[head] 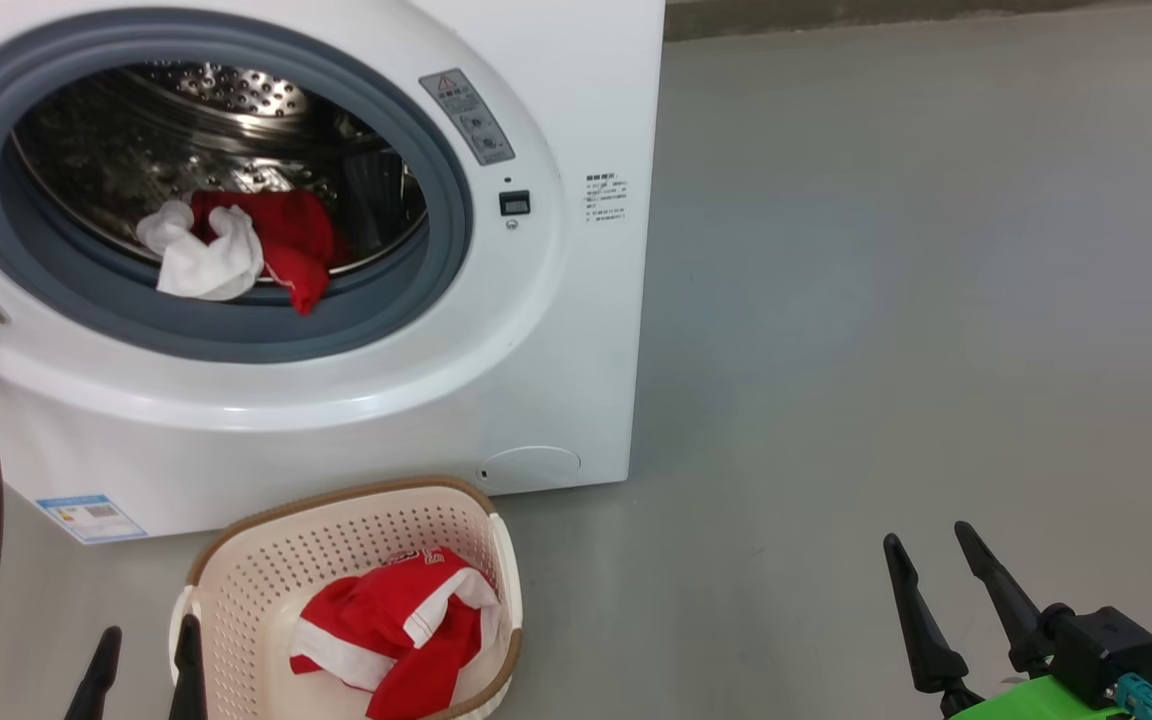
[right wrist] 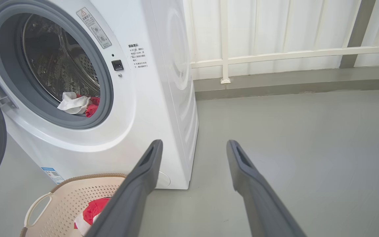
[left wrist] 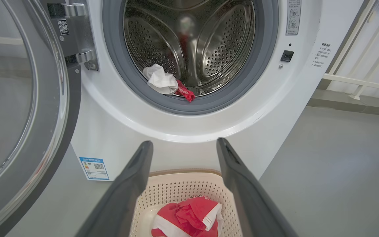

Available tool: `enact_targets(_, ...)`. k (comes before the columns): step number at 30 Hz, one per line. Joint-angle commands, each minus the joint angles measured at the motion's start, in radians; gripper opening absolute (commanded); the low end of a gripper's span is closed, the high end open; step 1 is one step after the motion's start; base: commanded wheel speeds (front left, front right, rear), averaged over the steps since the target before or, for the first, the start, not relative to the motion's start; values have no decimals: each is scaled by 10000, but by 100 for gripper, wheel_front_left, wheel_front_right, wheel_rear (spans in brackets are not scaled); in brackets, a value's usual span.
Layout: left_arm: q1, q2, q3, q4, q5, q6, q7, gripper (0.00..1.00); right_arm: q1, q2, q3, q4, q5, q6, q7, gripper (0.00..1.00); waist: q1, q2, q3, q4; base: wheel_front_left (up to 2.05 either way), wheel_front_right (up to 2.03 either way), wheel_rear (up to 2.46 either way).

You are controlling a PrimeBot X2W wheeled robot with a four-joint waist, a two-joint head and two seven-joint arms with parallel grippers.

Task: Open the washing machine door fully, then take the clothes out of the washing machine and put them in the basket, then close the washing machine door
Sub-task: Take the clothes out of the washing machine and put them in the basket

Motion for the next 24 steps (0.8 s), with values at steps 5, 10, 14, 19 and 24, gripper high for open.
enact_targets(5,-646,307,348,-191,-107,48,-53,100,-511,-9,256,-312,-45,16,-48,100,0,0,431,-41,0,0,0)
enact_targets(10,-959,459,322,-158,-252,48,-53,100,-750,135,267,-406,-126,16,-48,100,0,0,868,-75,0,0,0)
enact_targets(14,-1473,667,130,-50,-388,48,-53,100,-1002,270,240,-507,-158,16,-48,100,0,0,1316,-87,0,0,0)
enact_targets(19,-2595,1128,-280,457,-831,48,-53,100,-1431,409,287,-626,-274,16,-48,100,0,0,2007,-147,0,0,0)
enact_targets(24,-4212,1927,-806,1296,-1114,48,-53,100,-1916,484,435,-693,-312,16,-48,100,0,0,2754,-328,0,0,0)
